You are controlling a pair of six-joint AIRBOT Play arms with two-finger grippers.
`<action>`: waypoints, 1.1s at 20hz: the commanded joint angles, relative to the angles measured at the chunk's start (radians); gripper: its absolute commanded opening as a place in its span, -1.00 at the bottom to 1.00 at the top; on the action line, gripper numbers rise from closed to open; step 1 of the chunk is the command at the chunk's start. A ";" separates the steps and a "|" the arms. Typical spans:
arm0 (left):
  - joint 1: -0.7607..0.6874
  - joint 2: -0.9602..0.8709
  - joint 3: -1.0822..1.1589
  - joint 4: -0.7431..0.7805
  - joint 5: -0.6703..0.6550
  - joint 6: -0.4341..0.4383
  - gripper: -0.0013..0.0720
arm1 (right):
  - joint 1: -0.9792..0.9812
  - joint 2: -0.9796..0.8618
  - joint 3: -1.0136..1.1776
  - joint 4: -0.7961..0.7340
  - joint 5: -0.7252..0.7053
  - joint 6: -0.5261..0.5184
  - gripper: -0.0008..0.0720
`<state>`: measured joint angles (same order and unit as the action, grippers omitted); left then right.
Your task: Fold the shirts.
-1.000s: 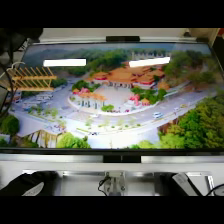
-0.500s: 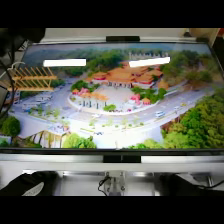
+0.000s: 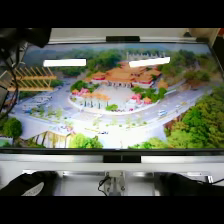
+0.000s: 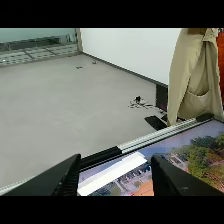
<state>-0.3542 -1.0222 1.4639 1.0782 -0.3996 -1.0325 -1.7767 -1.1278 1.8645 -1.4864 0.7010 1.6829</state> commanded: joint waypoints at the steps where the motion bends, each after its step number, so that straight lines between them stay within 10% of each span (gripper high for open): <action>1: 0.001 -0.026 0.000 0.000 -0.017 -0.002 0.50 | -0.010 0.061 0.000 0.027 0.161 -0.020 0.55; 5: 0.001 -0.092 0.001 0.009 -0.154 -0.013 0.50 | -0.010 0.156 0.000 0.106 0.523 -0.019 0.56; 11: 0.000 -0.145 0.001 0.489 -0.595 -0.500 0.49 | 0.032 0.195 -0.011 0.389 1.064 -0.141 0.56; 16: 0.000 -0.199 -0.002 0.655 -0.990 -0.616 0.48 | 0.526 0.315 -0.249 0.235 1.101 -0.206 0.55; 22: -0.023 -0.209 -0.224 0.660 -1.041 -0.654 0.26 | 1.227 0.340 -0.592 0.051 1.033 -0.153 0.55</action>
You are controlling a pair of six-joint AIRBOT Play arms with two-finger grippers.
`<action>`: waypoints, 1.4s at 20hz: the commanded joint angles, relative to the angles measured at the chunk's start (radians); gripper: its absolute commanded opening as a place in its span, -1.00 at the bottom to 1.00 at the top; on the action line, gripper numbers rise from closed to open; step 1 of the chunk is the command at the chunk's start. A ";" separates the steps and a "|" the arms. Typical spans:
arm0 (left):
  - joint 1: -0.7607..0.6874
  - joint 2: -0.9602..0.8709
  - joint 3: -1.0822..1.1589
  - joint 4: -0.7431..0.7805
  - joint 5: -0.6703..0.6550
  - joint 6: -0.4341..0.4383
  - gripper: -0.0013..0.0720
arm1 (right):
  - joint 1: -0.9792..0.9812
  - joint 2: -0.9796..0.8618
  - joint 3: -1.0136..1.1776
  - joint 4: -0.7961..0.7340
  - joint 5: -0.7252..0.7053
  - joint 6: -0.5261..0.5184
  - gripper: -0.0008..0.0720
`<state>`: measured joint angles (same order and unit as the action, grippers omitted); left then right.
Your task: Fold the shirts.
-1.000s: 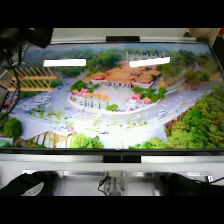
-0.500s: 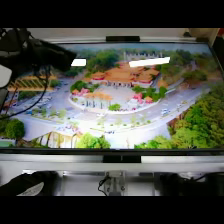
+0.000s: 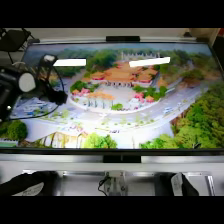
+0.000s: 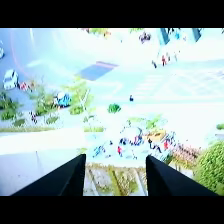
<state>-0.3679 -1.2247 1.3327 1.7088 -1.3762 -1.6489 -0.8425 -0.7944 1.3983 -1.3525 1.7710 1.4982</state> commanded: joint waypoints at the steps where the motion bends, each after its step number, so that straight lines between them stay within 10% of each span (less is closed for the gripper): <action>1: -0.011 -0.006 -0.112 0.031 -0.065 -0.052 0.43 | 0.389 -0.008 -0.136 -0.124 -0.074 0.058 0.55; 3: -0.011 -0.010 -0.115 0.031 -0.062 -0.058 0.97 | 0.553 -0.062 -0.137 -0.206 -0.131 0.110 0.56; 13: 0.000 -0.038 -0.104 0.027 -0.053 -0.058 0.97 | 0.887 -0.399 -0.137 -0.224 -0.162 0.132 0.55; 28: 0.000 -0.038 -0.104 0.027 -0.053 -0.058 0.97 | 0.893 -0.414 -0.137 -0.220 -0.161 0.132 0.55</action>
